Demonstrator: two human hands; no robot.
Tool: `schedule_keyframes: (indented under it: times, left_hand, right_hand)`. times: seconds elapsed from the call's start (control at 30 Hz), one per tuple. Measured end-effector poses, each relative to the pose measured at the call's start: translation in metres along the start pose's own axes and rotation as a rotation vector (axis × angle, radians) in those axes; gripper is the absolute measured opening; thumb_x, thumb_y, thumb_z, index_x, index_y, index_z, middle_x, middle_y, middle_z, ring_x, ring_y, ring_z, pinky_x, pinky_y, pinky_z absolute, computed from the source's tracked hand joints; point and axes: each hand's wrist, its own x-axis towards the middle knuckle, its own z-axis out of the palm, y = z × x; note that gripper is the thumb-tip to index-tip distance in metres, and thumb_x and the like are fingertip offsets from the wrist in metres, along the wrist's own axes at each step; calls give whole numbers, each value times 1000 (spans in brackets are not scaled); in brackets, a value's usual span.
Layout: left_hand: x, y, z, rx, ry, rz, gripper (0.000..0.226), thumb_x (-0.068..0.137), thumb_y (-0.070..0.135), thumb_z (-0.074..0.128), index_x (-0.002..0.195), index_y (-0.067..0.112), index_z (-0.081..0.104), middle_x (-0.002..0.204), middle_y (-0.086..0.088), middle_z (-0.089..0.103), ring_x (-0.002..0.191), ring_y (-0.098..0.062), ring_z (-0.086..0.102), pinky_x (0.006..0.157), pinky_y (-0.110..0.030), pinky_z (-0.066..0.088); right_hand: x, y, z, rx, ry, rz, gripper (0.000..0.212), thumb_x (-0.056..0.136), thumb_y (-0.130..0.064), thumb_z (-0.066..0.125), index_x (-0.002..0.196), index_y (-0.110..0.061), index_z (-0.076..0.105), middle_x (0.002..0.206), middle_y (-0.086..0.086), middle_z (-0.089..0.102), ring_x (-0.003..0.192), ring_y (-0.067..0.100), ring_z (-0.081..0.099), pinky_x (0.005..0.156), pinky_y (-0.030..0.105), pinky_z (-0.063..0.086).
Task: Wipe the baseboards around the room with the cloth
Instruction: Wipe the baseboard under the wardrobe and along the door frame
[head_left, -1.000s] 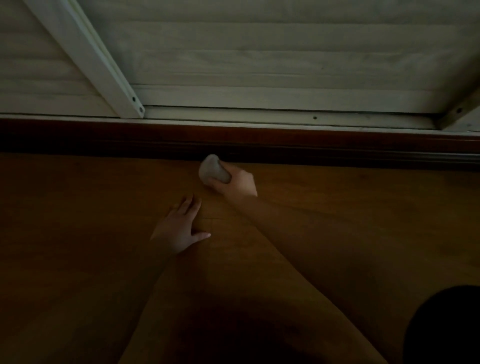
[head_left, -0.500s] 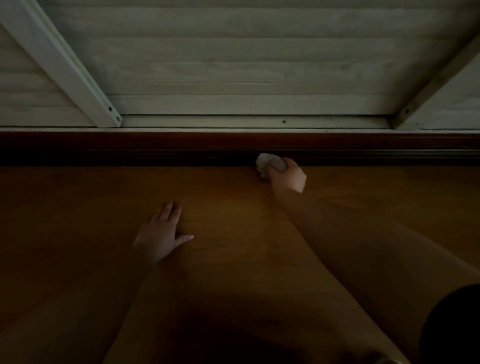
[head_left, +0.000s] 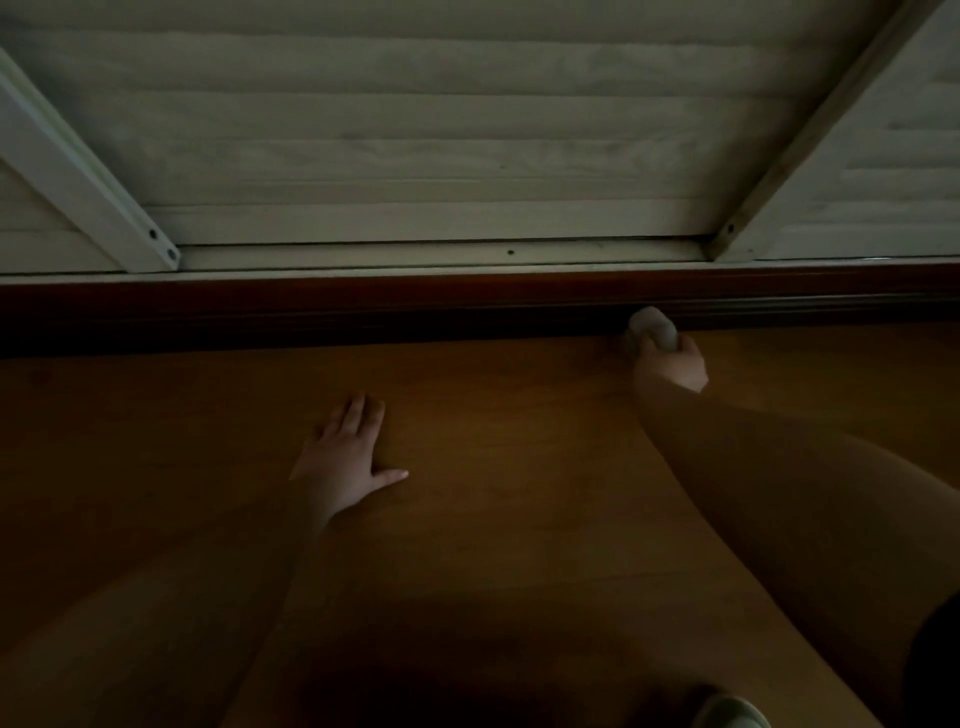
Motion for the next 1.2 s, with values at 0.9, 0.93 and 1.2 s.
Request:
schedule_keyframes:
  times: [0.9,0.93,1.2]
  left_hand:
    - [-45,-82,10,-37,-81,-49,94,91,73,37,157,28,-13,162,6,-27,152,-22,-10,120,-55,9]
    - [-46,-85,11,-38,-82,-48,94,91,73,38,157,27,-12,162,7,-26,152,-21,-9,121,-53,10]
    - [-53,-100,26,-55,-67,-54,95,90,75,37,157,28,-12,162,9,-26,152,-20,-7,120,-47,13]
  right_hand:
    - [-215,-50,198,-46,-482,-45,51,93,-37,61,141,-23,51,130,7,61,116,24,59,79,25,37]
    - [-223,-50,203,-76,-545,-78,53,92,-39,62,142,-24,51,131,6,61,116,23,60,79,24,40]
    - [-240,-56,221,-160,-886,-363,60,88,-36,68,143,-24,49,132,5,60,116,21,59,85,26,51]
